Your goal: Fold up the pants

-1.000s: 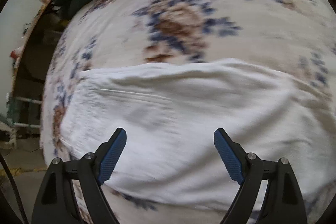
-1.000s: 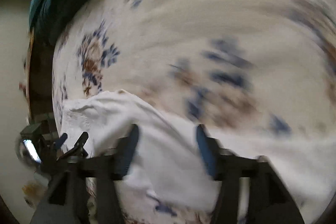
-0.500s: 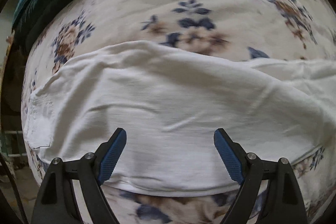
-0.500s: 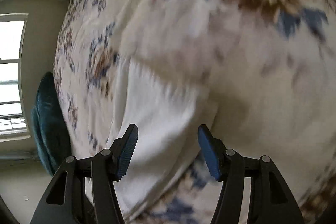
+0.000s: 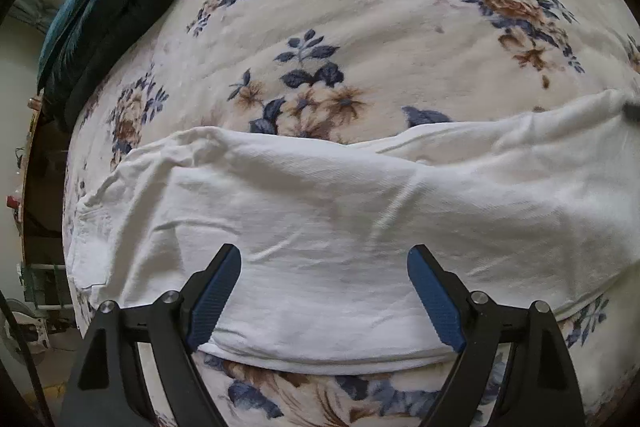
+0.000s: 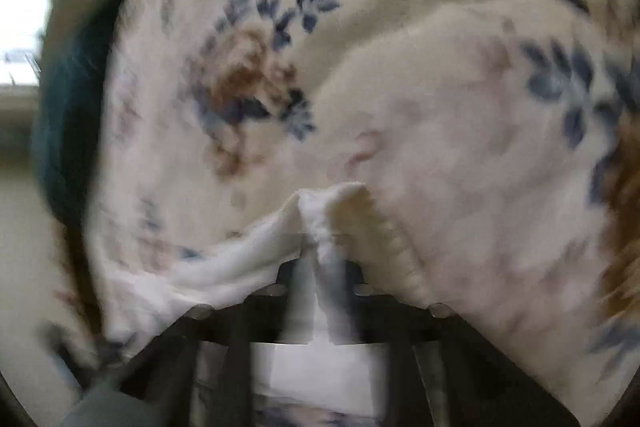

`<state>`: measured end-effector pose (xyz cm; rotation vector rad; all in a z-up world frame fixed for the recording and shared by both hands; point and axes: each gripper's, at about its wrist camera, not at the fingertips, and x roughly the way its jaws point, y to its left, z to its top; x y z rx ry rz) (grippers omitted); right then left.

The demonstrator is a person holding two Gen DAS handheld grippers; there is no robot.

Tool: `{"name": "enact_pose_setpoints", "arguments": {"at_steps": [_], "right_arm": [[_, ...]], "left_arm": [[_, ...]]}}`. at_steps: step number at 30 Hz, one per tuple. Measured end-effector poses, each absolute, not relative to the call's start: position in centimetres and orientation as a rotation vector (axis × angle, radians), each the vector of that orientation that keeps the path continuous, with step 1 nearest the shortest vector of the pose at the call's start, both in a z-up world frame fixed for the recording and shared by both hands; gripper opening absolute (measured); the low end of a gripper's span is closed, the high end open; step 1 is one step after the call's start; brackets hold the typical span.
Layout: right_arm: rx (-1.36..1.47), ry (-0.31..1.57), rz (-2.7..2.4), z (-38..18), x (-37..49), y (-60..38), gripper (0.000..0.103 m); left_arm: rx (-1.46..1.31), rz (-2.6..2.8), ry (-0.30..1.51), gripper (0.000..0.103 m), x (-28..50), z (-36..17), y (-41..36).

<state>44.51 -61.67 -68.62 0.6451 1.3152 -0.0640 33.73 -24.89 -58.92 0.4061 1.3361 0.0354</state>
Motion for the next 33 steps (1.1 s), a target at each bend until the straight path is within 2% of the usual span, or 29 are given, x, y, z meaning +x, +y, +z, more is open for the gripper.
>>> {"name": "enact_pose_setpoints", "arguments": {"at_steps": [3, 9, 13, 14, 15, 19, 21, 22, 23, 30, 32, 33], "right_arm": [[0.665, 1.224, -0.104, -67.7, 44.6, -63.8, 0.005], [0.836, 1.402, 0.006, -70.5, 44.6, -64.3, 0.008], [0.950, 1.284, -0.135, -67.2, 39.2, -66.9, 0.048], [0.981, 1.265, -0.172, -66.9, 37.6, -67.2, 0.055], [1.039, 1.256, -0.186, -67.2, 35.8, -67.1, 0.056], [1.187, 1.280, -0.120, -70.3, 32.9, -64.3, 0.056], [1.174, 1.269, -0.125, -71.8, 33.1, -63.1, 0.050], [1.143, 1.251, -0.143, -72.1, 33.3, -62.5, 0.022], [1.102, 1.251, -0.168, -72.2, 33.6, -62.1, 0.010], [1.024, 1.095, -0.232, -66.6, 30.8, -62.4, 0.008], [1.013, 1.126, -0.249, -67.0, 30.6, -62.8, 0.008], [1.028, 1.201, -0.254, -68.7, 30.6, -63.3, 0.008]], "left_arm": [[0.394, 0.054, 1.344, 0.086, 33.4, -59.1, -24.8], [0.369, 0.075, 1.353, 0.086, 33.0, -59.0, -24.8], [0.363, 0.077, 1.348, 0.086, 32.8, -59.0, -25.2], [0.364, 0.078, 1.350, 0.086, 32.8, -59.1, -25.2], [0.367, 0.074, 1.355, 0.086, 32.8, -59.3, -25.4], [0.390, 0.065, 1.358, 0.086, 32.5, -59.9, -25.8], [0.399, 0.061, 1.360, 0.086, 32.3, -60.1, -25.9], [0.401, 0.061, 1.362, 0.086, 32.2, -60.2, -25.9], [0.400, 0.060, 1.366, 0.086, 32.2, -60.2, -25.9], [0.338, 0.044, 1.409, 0.086, 32.3, -60.2, -25.3], [0.336, 0.048, 1.408, 0.086, 32.4, -60.1, -25.2], [0.334, 0.049, 1.410, 0.086, 32.5, -60.1, -25.2]]}}
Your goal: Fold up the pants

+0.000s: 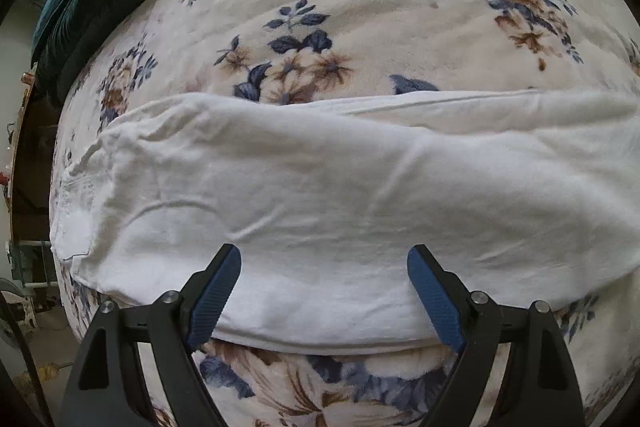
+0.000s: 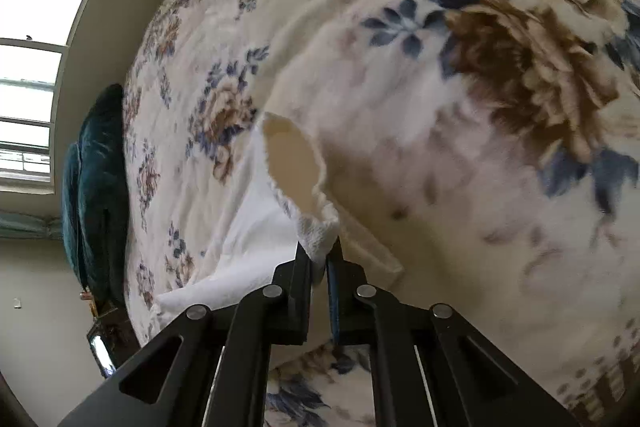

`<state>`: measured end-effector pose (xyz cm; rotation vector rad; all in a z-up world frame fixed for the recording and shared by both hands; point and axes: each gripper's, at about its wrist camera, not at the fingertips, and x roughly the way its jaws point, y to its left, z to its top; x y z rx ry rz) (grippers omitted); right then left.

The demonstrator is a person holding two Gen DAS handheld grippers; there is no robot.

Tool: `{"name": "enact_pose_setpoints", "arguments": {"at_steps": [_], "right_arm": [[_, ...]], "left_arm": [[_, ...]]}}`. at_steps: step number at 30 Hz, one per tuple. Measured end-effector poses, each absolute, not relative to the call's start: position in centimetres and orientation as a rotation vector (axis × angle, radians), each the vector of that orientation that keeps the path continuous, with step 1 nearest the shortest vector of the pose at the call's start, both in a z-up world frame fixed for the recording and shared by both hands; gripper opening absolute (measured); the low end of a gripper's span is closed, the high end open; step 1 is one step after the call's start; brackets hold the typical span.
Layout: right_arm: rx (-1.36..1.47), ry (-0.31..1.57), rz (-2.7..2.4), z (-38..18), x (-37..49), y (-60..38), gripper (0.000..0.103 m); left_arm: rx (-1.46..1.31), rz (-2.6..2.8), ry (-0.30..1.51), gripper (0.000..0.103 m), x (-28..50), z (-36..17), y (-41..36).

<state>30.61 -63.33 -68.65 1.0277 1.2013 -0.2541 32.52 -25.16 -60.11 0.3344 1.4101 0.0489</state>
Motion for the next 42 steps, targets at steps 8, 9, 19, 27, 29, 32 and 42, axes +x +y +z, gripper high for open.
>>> {"name": "enact_pose_setpoints", "arguments": {"at_steps": [8, 9, 19, 27, 29, 32, 42], "right_arm": [[1.238, 1.260, -0.176, -72.1, 27.9, -64.2, 0.071], [1.267, 1.249, -0.158, -72.3, 27.4, -64.0, 0.071], [0.973, 1.136, -0.166, -66.3, 33.6, -65.3, 0.071], [0.801, 1.414, 0.029, -71.7, 45.4, -62.3, 0.005], [0.738, 1.336, -0.025, -70.0, 45.7, -63.2, 0.004], [0.892, 1.350, -0.088, -71.0, 46.1, -65.4, 0.004], [0.798, 1.316, -0.150, -62.6, 41.7, -50.4, 0.081]], "left_arm": [[0.304, 0.028, 1.432, 0.086, 32.9, -60.3, -24.8], [0.300, 0.028, 1.435, 0.086, 33.0, -60.4, -24.7], [0.238, 0.074, 1.393, 0.086, 32.8, -59.4, -22.6], [0.195, 0.097, 1.398, 0.086, 32.3, -60.1, -21.5], [0.177, 0.121, 1.391, 0.086, 32.0, -60.1, -20.2], [0.084, 0.172, 1.387, 0.086, 32.1, -59.5, -16.8], [-0.444, 0.401, 1.322, 0.086, 30.0, -53.4, 5.8]]}}
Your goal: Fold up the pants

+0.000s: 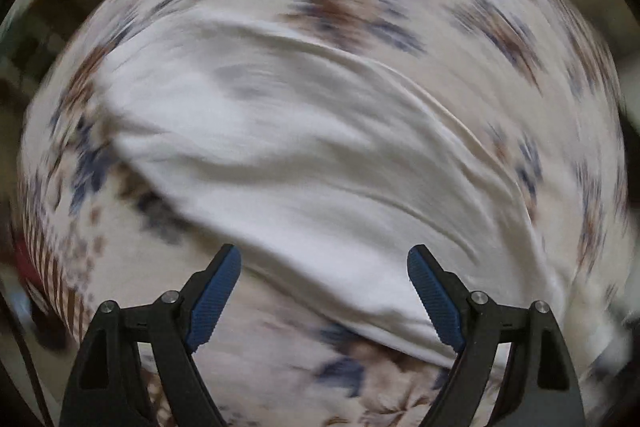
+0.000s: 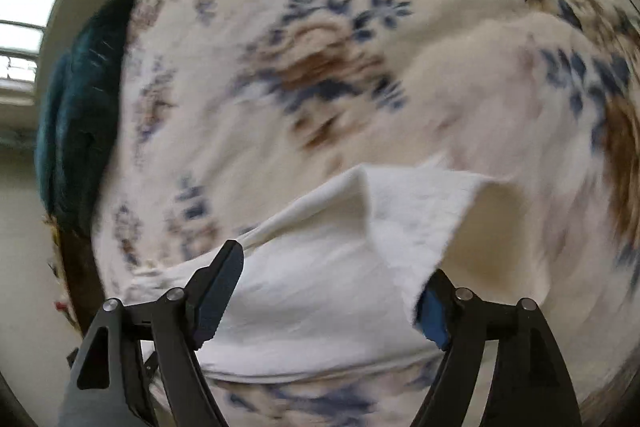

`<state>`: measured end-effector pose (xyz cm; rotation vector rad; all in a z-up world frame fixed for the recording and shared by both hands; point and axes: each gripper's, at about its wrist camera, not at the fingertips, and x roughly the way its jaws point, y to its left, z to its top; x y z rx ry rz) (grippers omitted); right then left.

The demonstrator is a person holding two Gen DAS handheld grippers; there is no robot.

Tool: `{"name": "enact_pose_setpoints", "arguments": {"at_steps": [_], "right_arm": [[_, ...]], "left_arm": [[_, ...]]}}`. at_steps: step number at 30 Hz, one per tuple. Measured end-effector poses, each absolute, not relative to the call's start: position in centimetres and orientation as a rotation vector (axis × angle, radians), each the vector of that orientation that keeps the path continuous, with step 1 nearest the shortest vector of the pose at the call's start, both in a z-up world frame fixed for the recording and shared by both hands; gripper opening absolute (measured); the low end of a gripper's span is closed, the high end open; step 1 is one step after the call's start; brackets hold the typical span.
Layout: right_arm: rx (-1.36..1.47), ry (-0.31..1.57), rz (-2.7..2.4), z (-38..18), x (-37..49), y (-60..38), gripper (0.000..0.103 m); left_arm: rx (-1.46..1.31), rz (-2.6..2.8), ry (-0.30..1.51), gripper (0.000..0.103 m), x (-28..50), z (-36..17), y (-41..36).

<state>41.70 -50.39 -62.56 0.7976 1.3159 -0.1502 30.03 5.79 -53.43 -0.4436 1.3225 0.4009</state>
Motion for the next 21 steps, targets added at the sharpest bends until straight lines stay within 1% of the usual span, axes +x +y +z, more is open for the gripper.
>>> {"name": "enact_pose_setpoints", "arguments": {"at_steps": [1, 4, 6, 8, 10, 12, 15, 19, 20, 21], "right_arm": [[0.833, 1.317, -0.166, -62.7, 41.0, -48.7, 0.081], [0.935, 1.335, -0.213, -64.4, 39.5, -43.6, 0.081], [1.009, 1.362, -0.257, -66.6, 39.0, -40.1, 0.081], [1.028, 1.374, -0.318, -67.6, 38.0, -36.8, 0.081], [1.098, 1.359, -0.412, -68.6, 36.3, -33.4, 0.081], [1.230, 1.320, -0.468, -69.2, 33.5, -30.2, 0.081], [1.344, 1.293, -0.515, -70.7, 30.3, -26.3, 0.081], [1.493, 1.186, -0.418, -74.7, 29.0, -23.6, 0.081], [1.518, 1.153, -0.383, -75.5, 29.2, -23.4, 0.081], [1.508, 1.131, -0.368, -76.0, 29.6, -23.4, 0.081]], "left_arm": [[-0.538, 0.427, 1.305, 0.086, 29.3, -53.1, 10.0], [-0.695, 0.513, 1.262, 0.086, 27.6, -53.5, 18.2], [-0.801, 0.568, 1.245, 0.086, 26.8, -55.3, 23.8], [-0.899, 0.577, 1.241, 0.085, 26.6, -57.3, 27.1], [-1.040, 0.537, 1.267, 0.085, 26.8, -60.8, 30.4], [-1.143, 0.489, 1.293, 0.085, 27.0, -63.7, 32.0], [-1.278, 0.425, 1.298, 0.085, 27.3, -66.7, 33.4], [-1.330, 0.399, 1.262, 0.086, 27.8, -67.3, 34.4], [-1.323, 0.397, 1.228, 0.076, 27.8, -66.9, 34.6], [-1.305, 0.383, 1.191, 0.062, 28.0, -66.2, 34.7]]}}
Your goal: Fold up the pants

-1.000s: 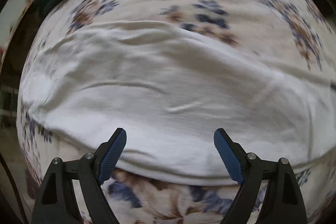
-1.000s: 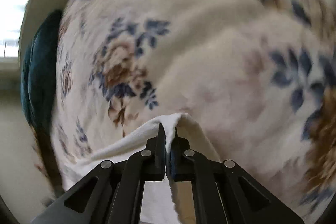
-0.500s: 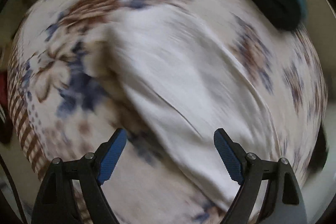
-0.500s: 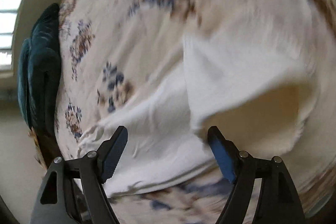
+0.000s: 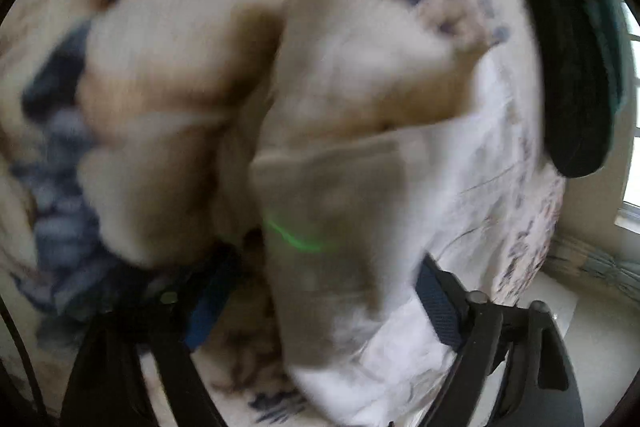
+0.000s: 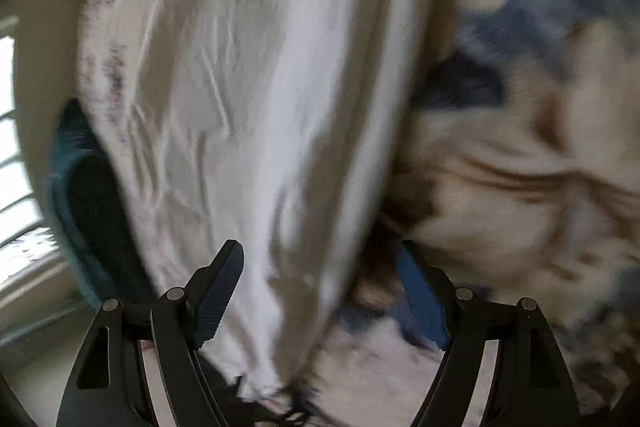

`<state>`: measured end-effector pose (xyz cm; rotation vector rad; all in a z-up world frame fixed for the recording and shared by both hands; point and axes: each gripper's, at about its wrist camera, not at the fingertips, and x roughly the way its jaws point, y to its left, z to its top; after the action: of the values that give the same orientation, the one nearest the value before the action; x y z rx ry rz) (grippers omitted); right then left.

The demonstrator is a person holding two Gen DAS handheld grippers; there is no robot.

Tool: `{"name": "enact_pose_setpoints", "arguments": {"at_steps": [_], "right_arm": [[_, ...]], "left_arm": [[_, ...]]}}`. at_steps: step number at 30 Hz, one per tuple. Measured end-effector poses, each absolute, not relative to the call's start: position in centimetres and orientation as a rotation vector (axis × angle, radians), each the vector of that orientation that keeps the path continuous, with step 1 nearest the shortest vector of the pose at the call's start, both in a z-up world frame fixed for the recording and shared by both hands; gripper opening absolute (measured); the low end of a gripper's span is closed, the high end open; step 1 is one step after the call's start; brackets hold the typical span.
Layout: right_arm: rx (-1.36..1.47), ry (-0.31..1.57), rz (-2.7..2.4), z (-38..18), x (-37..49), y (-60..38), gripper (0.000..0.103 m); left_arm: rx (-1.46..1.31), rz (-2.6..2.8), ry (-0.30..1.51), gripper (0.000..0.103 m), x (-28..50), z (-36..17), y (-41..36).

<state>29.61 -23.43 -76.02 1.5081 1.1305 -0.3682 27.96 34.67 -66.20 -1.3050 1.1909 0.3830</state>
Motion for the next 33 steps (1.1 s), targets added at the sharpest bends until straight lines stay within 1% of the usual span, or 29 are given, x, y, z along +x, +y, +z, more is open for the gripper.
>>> {"name": "enact_pose_setpoints", "arguments": {"at_steps": [1, 2, 3, 4, 5, 6, 7, 8, 9, 11, 13, 14, 15, 16, 17, 18, 19, 20, 22, 23, 25, 28, 30, 31, 32, 33], "right_arm": [[1.487, 1.110, -0.359, -76.1, 29.9, -23.5, 0.078], [1.456, 1.094, -0.351, -76.1, 30.1, -23.5, 0.053], [1.392, 1.130, -0.375, -75.8, 30.4, -23.5, 0.027], [1.373, 1.128, -0.366, -75.3, 30.3, -23.5, 0.014], [1.337, 1.120, -0.365, -74.4, 30.2, -23.4, 0.012], [1.244, 1.134, -0.364, -73.3, 30.2, -23.2, 0.011], [1.194, 1.154, -0.361, -73.2, 30.3, -23.0, 0.011], [1.164, 1.205, -0.357, -74.0, 30.4, -22.6, 0.012], [1.203, 1.263, -0.340, -75.6, 30.5, -22.6, 0.013], [1.274, 1.302, -0.303, -76.2, 30.7, -23.4, 0.018], [1.250, 1.325, -0.277, -74.7, 30.7, -24.7, 0.023], [1.185, 1.325, -0.307, -73.0, 30.4, -25.8, 0.026], [1.130, 1.325, -0.342, -71.5, 30.2, -27.2, 0.030], [1.070, 1.301, -0.393, -69.9, 29.8, -28.7, 0.042], [1.031, 1.273, -0.432, -68.7, 29.6, -30.0, 0.051], [0.985, 1.232, -0.464, -67.3, 29.6, -31.6, 0.055], [0.977, 1.216, -0.457, -66.9, 29.9, -32.8, 0.057], [1.001, 1.204, -0.425, -66.9, 30.4, -33.9, 0.057], [1.061, 1.240, -0.361, -68.3, 32.0, -36.8, 0.057], [1.063, 1.255, -0.359, -68.7, 32.9, -38.5, 0.053], [0.999, 1.180, -0.484, -67.3, 33.9, -44.3, 0.040], [0.965, 0.983, -0.716, -63.2, 33.1, -52.9, 0.040], [1.042, 0.973, -0.721, -62.4, 32.2, -56.5, 0.040], [1.073, 0.984, -0.682, -62.4, 32.0, -57.3, 0.042], [1.077, 1.004, -0.646, -62.5, 31.9, -57.7, 0.048], [1.058, 1.034, -0.622, -62.3, 31.5, -58.2, 0.049]], "left_arm": [[-1.268, 0.366, 1.172, 0.039, 28.3, -65.5, 34.8], [-1.198, 0.363, 1.169, 0.030, 28.6, -64.4, 34.9], [-1.172, 0.357, 1.156, 0.027, 28.6, -63.9, 35.2], [-1.148, 0.357, 1.169, 0.026, 28.5, -63.9, 35.5], [-1.134, 0.356, 1.189, 0.027, 28.2, -64.5, 35.9], [-1.149, 0.350, 1.200, 0.027, 27.9, -65.2, 36.3], [-1.168, 0.347, 1.210, 0.030, 27.6, -65.9, 36.7], [-1.170, 0.341, 1.210, 0.031, 27.6, -66.0, 37.0], [-1.155, 0.332, 1.221, 0.033, 27.8, -65.6, 36.9], [-1.045, 0.324, 1.256, 0.042, 28.7, -63.8, 36.4], [-0.938, 0.336, 1.265, 0.043, 29.2, -61.7, 36.0], [-0.875, 0.361, 1.261, 0.043, 29.1, -60.3, 35.6], [-0.831, 0.380, 1.246, 0.043, 28.6, -59.0, 35.2], [-0.788, 0.398, 1.228, 0.043, 28.2, -58.0, 34.7], [-0.718, 0.409, 1.204, 0.043, 27.8, -56.4, 33.4], [-0.673, 0.406, 1.195, 0.043, 27.7, -55.6, 32.7], [-0.593, 0.387, 1.186, 0.044, 27.6, -54.3, 30.2], [-0.549, 0.363, 1.187, 0.047, 27.6, -53.8, 28.1], [-0.496, 0.306, 1.210, 0.048, 27.8, -53.6, 24.2], [-0.454, 0.279, 1.232, 0.048, 28.4, -53.9, 21.1], [-0.398, 0.228, 1.265, 0.048, 29.5, -54.6, 15.8], [-0.269, 0.123, 1.325, 0.048, 31.9, -56.0, 5.9], [-0.186, 0.039, 1.388, 0.048, 32.9, -57.4, -0.6], [-0.153, 0.004, 1.414, 0.048, 33.1, -57.9, -3.2], [-0.127, -0.022, 1.433, 0.048, 33.1, -58.3, -5.5], [-0.102, -0.046, 1.443, 0.048, 33.1, -58.4, -7.4]]}}
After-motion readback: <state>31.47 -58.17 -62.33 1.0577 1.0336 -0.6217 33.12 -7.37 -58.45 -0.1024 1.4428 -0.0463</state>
